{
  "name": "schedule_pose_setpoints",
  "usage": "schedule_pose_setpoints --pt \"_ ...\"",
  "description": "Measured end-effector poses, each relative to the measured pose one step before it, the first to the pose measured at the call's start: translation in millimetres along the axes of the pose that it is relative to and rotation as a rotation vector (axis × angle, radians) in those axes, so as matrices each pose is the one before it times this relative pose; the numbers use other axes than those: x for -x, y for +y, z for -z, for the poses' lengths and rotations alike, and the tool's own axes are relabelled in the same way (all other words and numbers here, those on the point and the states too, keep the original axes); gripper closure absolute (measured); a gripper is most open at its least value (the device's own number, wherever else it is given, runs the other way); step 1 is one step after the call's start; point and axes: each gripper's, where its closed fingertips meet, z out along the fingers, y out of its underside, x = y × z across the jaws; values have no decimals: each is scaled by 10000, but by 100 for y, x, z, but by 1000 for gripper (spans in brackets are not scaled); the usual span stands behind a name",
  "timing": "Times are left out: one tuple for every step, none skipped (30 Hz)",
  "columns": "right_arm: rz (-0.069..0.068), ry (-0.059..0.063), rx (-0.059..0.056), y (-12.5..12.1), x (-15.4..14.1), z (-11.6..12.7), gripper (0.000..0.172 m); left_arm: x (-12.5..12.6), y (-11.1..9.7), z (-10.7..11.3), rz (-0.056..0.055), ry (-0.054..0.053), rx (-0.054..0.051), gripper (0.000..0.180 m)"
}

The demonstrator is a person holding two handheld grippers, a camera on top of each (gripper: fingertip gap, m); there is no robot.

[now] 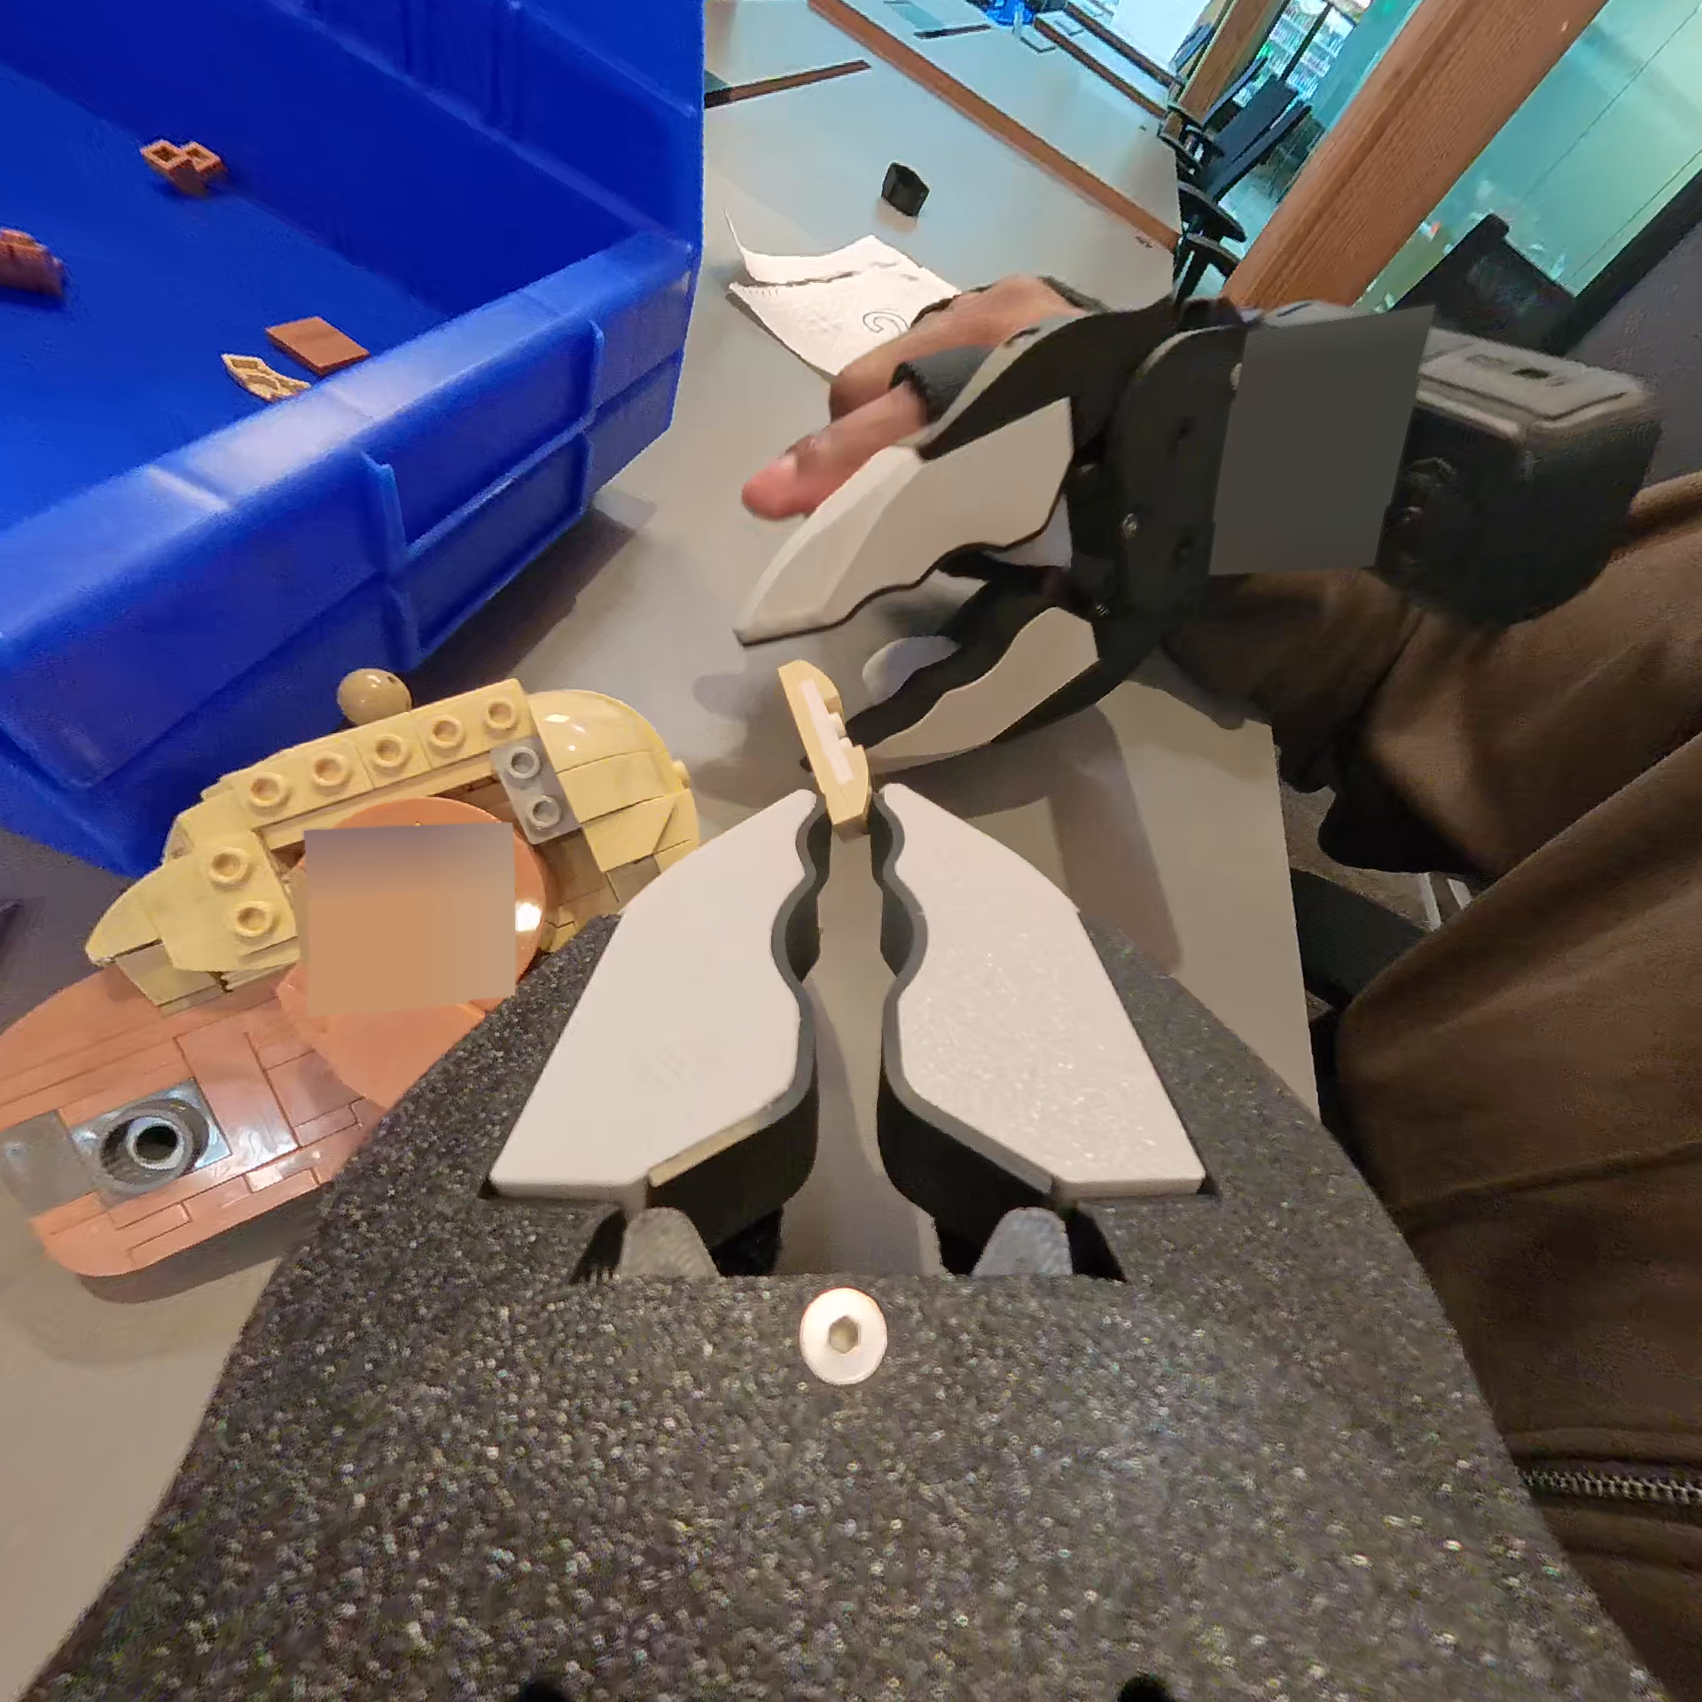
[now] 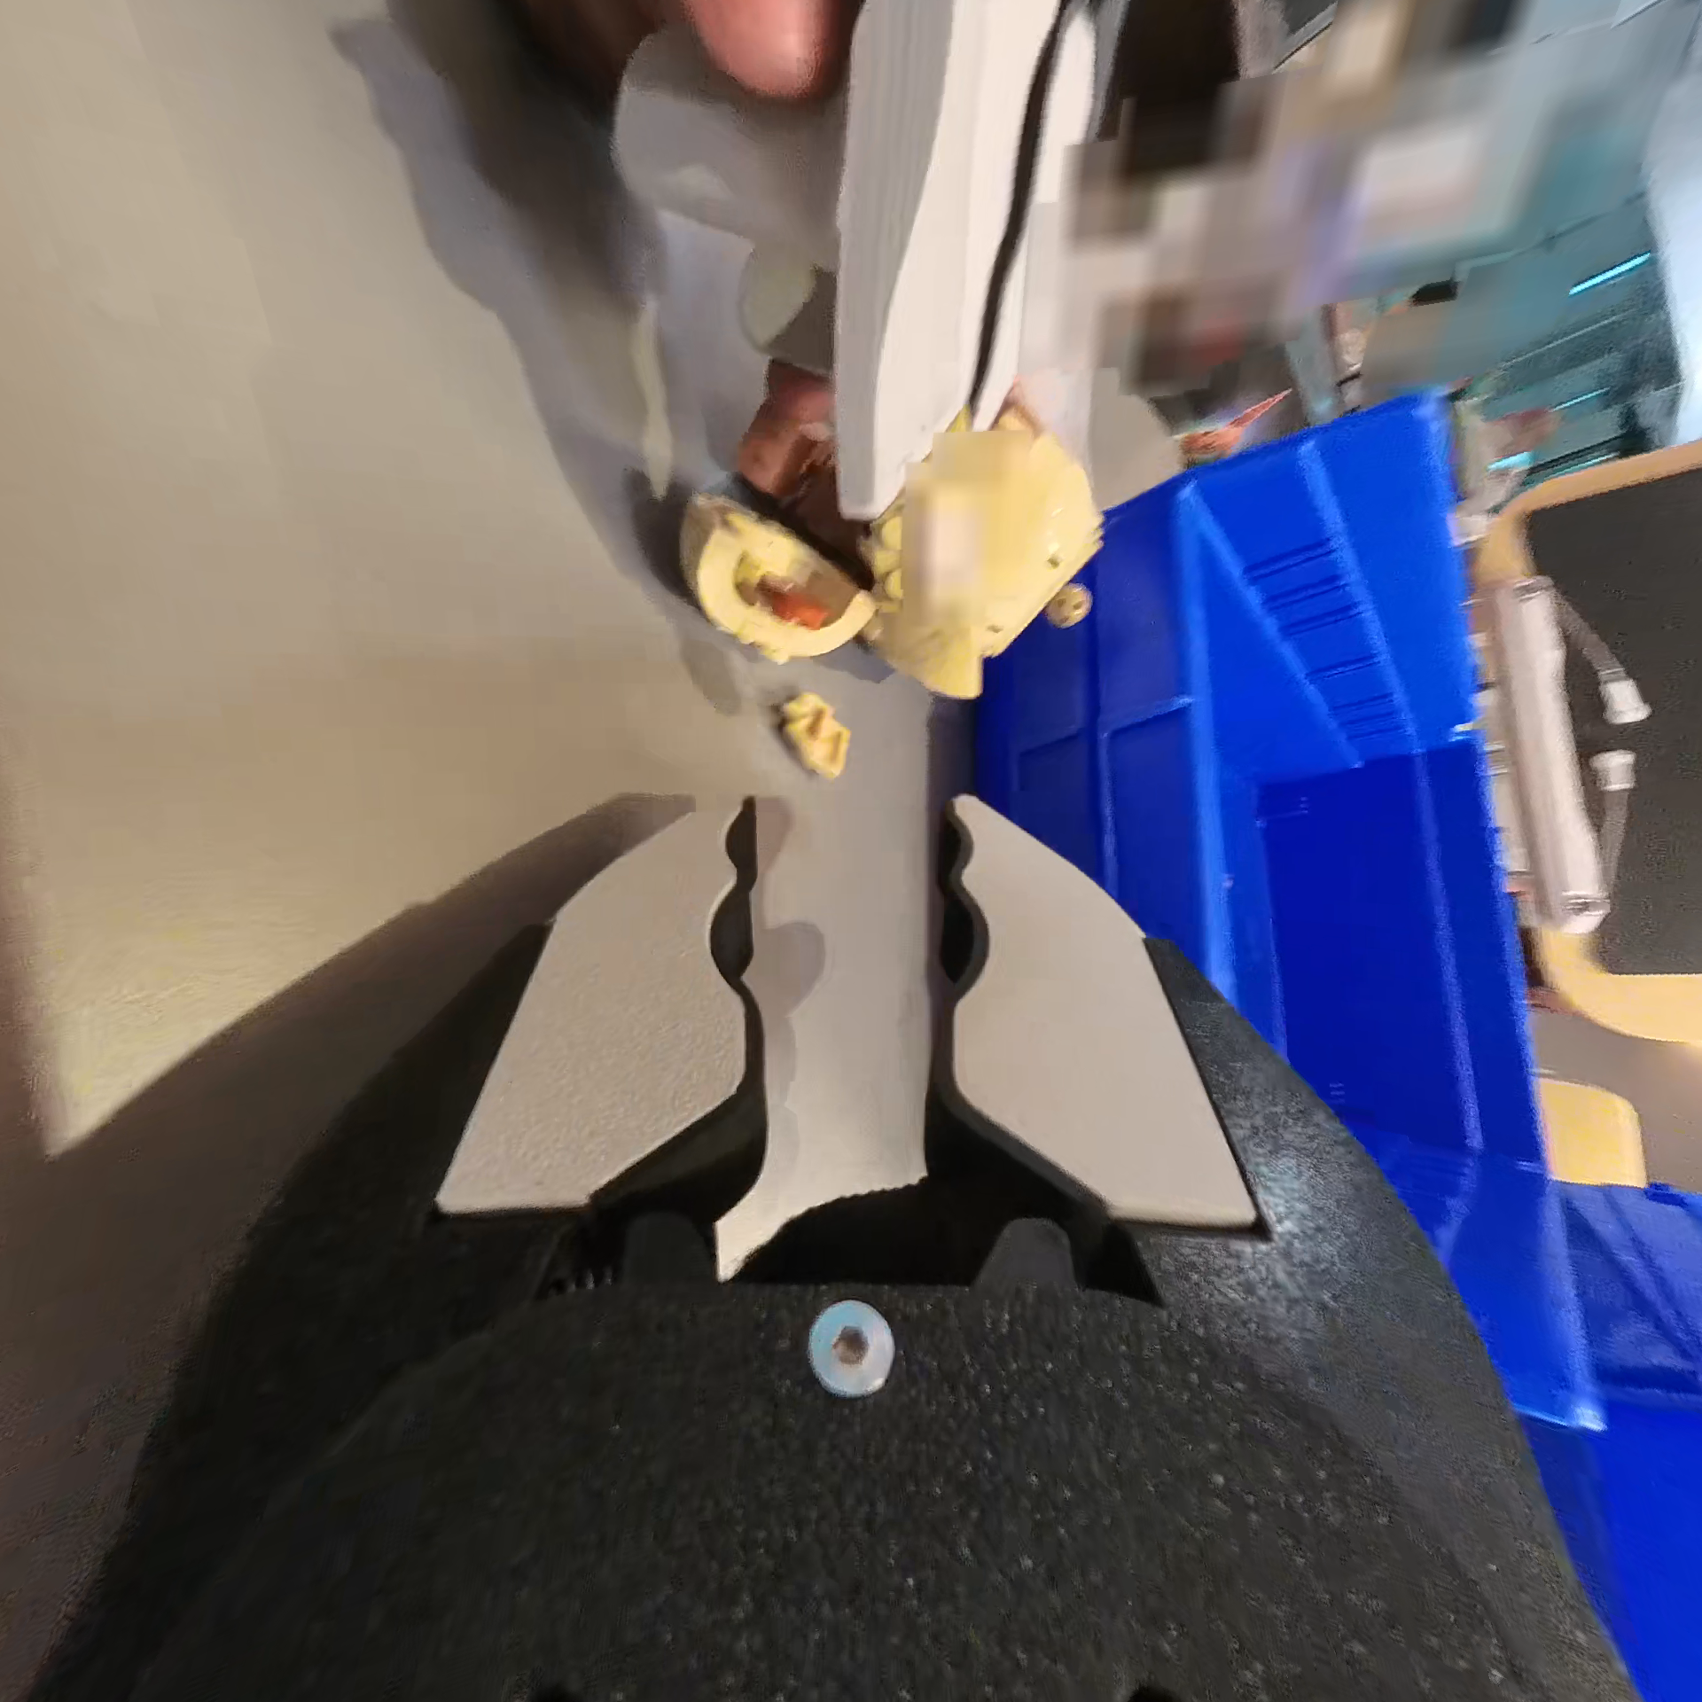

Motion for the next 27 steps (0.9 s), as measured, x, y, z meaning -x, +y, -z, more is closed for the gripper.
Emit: schedule_pose_setpoints --pt "185 449 -215 -536 -540 128 133 -1 22 -24 -78 -56 22 172" --pt "215 408 -234 -581 -424 98 133 -22 51 -42 -77 -55 41 172" --pt "217 379 -221 -589 -328 42 133 -39 37 -48 -80 -49 26 172" --pt "224 302 -156 -498 -170 -28 133 -85 42 -64 -59 -19 32 172" --pt "241 230 -102 -413 -38 -78 133 -103 44 -66 -35 1 34 172" --pt "250 216 -67 -371 9 -120 133 -130 28 -62 -14 31 16 172" --pt "226 174 -27 -298 46 -132 133 -166 26 -67 12 64 15 172" --pt "185 103 -31 -278 128 -131 134 -174 28 -68 40 81 7 172" --pt "136 158 -31 -259 17 -104 138 -163 36 -67 52 76 8 172" --pt "88 111 -10 -186 14 -84 145 -140 8 -56 54 73 -17 172" --pt "51 0 -26 -151 101 -41 153 -60 -89 11 96 40 -92 172" --pt "-6 104 55 38 -110 -63 153 80 -94 59 133 -9 -70 172" --pt "-56 59 17 -9 -135 -40 153 50 -126 83 143 73 -94 173" --pt "-120 44 -7 -46 -163 3 153 11 -191 85 245 124 -149 173" --pt "-151 84 -42 -82 -241 28 153 -41 -253 116 291 171 -195 173" --pt "-158 108 -54 -110 -253 21 154 -35 -288 122 349 194 -214 173" --pt "-136 96 -30 -81 -194 -3 154 -2 -205 112 334 179 -163 173" --pt "-86 81 -1 -36 -115 -42 154 35 -155 83 295 146 -130 173" --pt "-7 67 19 2 -48 -44 153 60 -45 38 243 97 -84 173" --pt "67 105 16 0 -52 -40 153 60 -70 32 230 87 -100 173" --pt "69 134 -2 -37 -89 -12 153 15 -96 50 238 94 -106 173" --pt "30 144 -13 -66 -133 -7 153 -39 -143 60 213 99 -118 173" --pt "20 144 -26 -95 -142 -4 153 -58 -143 79 177 92 -108 173" --pt "28 119 -27 -83 -109 -2 154 -55 -96 60 134 71 -66 173" --pt "40 112 -22 -66 -92 -9 154 -37 -93 53 94 62 -64 173" --pt "64 115 -22 -55 -86 -11 154 -33 -94 40 131 64 -82 173" --pt "4 16 -4 3 24 -41 154 45 -6 23 59 14 -19 173"
